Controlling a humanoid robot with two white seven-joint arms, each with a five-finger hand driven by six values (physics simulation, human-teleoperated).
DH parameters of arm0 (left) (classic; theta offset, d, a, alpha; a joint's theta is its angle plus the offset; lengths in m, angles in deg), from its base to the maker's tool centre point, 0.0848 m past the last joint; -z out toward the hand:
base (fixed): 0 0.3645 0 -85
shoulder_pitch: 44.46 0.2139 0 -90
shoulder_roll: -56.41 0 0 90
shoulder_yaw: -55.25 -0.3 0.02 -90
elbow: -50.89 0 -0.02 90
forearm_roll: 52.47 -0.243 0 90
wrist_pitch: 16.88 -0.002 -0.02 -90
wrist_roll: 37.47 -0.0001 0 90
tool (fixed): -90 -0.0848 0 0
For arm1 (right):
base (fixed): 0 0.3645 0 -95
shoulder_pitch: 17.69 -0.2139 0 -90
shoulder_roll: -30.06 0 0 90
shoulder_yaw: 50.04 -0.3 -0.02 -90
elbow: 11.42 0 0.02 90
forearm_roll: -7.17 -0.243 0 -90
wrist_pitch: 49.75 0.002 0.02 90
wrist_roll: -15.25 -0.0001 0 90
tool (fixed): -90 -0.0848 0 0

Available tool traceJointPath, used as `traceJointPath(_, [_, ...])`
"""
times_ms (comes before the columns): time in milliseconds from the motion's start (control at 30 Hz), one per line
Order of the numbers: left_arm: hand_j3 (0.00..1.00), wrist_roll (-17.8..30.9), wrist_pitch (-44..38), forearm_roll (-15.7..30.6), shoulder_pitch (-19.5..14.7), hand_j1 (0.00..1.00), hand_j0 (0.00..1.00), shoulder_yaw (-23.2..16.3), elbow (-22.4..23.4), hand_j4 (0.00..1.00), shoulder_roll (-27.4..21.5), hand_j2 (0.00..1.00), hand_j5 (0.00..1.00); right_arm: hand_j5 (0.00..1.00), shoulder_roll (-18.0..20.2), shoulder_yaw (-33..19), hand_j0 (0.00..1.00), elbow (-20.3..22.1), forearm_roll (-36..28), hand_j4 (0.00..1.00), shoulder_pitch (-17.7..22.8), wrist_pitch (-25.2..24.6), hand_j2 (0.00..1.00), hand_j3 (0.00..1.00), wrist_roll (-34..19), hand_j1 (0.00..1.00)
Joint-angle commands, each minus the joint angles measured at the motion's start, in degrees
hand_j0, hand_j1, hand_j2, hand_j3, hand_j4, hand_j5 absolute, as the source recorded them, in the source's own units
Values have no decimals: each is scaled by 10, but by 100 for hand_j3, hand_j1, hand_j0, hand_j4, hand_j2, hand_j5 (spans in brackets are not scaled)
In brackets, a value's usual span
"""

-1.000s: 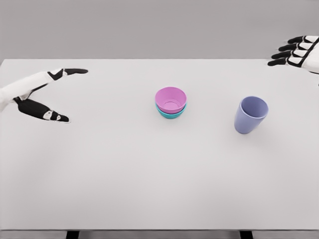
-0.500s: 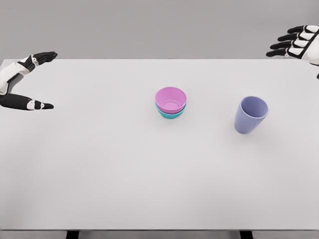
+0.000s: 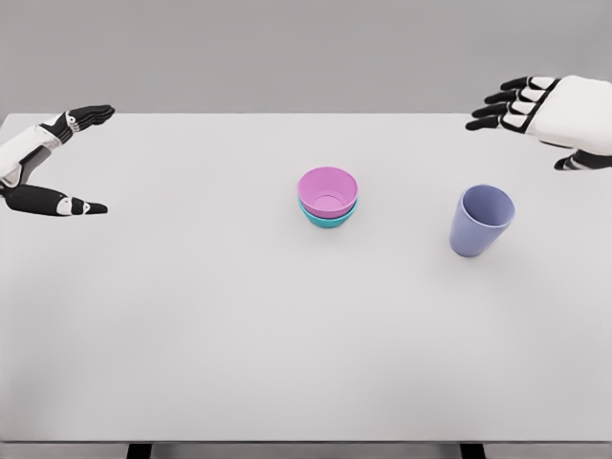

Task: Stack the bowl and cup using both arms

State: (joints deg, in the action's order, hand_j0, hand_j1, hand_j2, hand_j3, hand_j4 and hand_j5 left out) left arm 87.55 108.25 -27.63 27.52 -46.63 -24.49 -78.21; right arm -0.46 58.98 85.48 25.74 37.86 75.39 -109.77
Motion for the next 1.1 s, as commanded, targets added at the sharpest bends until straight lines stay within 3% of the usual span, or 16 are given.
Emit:
traceJointPath(0, [100,0,-1,5,0,100,100,0,0,100,0,100,100,100,-27,7,100,-39,26,100,-2,-1,100,100,0,100])
traceJointPath(67, [100,0,-1,5,1,100,100,0,0,100,0,100,100,100,-34,11,100,-67,26,100,-9,-1,100,100,0,100])
traceJointPath(200, [100,0,-1,5,4,100,100,0,0,100,1,100,100,100,-43,74,100,-112,27,100,-44,-1,100,100,0,100])
traceJointPath(433, [100,0,-1,5,4,100,100,1,0,100,0,100,100,100,-54,80,100,-175,44,100,-79,-1,100,100,0,100])
traceJointPath(667, [100,0,-1,5,4,100,100,1,1,100,0,100,100,100,-89,117,100,-196,68,100,-95,-1,100,100,0,100])
traceJointPath(1067, [100,0,-1,5,5,100,100,1,1,100,6,100,100,100,-89,157,100,-194,68,100,-97,-1,100,100,0,100])
